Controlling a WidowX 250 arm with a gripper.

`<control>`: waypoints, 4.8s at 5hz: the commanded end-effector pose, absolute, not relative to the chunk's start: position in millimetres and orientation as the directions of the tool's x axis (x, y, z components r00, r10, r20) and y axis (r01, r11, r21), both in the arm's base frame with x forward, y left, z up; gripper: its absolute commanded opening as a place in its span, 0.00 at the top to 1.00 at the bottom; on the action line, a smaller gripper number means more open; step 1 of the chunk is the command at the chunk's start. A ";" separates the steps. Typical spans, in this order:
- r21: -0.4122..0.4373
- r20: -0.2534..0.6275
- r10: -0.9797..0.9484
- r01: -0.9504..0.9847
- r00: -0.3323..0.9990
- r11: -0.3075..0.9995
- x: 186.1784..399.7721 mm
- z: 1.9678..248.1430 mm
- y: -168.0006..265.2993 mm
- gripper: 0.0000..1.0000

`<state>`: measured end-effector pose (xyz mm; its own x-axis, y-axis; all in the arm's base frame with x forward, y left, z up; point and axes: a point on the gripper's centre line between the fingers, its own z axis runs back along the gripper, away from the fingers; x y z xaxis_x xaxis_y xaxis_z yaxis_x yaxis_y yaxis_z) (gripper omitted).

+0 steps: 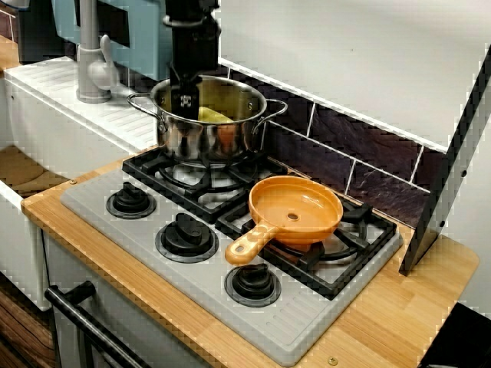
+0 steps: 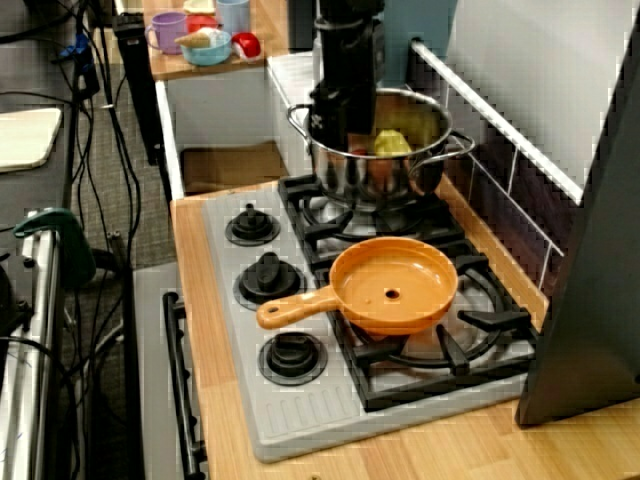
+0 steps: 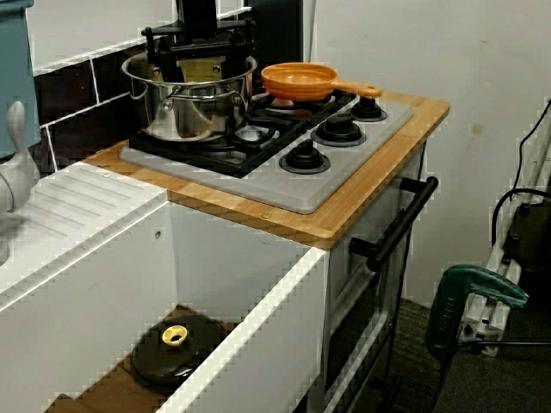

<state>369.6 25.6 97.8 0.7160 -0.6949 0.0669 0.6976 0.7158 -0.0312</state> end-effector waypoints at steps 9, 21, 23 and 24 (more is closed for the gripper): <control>0.024 0.141 -0.699 0.704 0.701 0.710 361.9 105.8 26.1 1.00; 0.090 0.261 -0.762 0.771 0.593 0.631 385.7 131.6 23.1 0.00; 0.119 0.332 -0.794 0.812 0.510 0.572 388.0 121.7 22.7 0.00; 0.111 0.313 -0.796 0.812 0.518 0.573 395.6 118.1 21.8 0.00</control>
<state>389.9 21.3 100.4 0.5388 -0.7899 0.2928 0.8138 0.5779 0.0615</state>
